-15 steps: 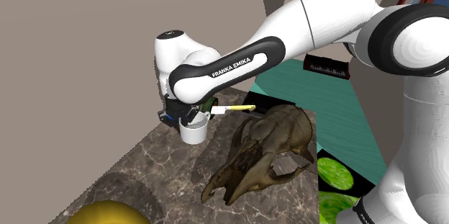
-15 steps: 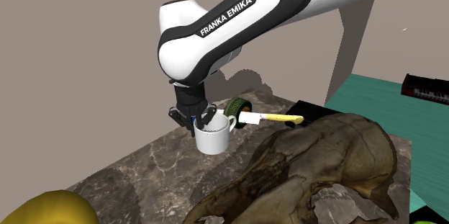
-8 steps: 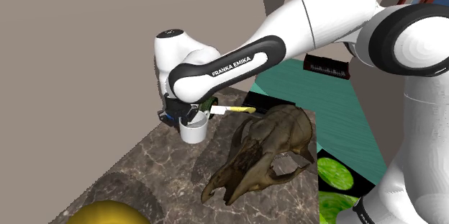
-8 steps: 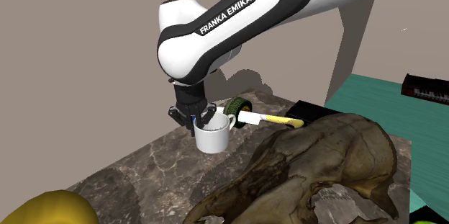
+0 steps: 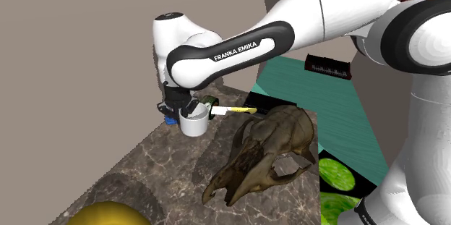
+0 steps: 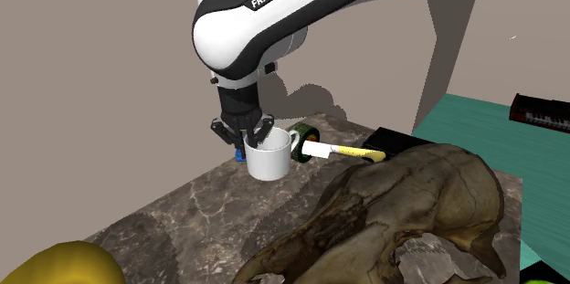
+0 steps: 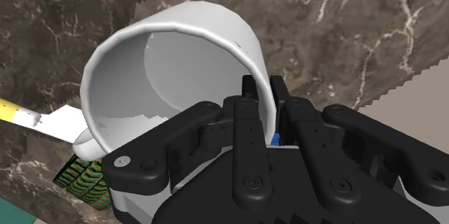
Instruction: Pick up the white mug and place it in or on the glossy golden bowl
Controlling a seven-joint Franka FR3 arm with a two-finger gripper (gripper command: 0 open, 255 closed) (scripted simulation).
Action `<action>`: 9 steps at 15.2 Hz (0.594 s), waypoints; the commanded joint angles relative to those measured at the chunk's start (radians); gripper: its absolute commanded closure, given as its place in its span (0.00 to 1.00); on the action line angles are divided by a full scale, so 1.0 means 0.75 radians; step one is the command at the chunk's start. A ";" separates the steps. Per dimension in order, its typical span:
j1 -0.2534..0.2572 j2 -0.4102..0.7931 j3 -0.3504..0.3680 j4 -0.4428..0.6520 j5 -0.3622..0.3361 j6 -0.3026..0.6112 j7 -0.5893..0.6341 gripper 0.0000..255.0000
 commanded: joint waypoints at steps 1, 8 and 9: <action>-0.003 -0.017 0.003 0.011 0.008 -0.027 -0.007 1.00; -0.004 -0.053 0.011 0.086 0.027 -0.135 -0.026 1.00; -0.004 -0.057 0.012 0.098 0.030 -0.151 -0.028 1.00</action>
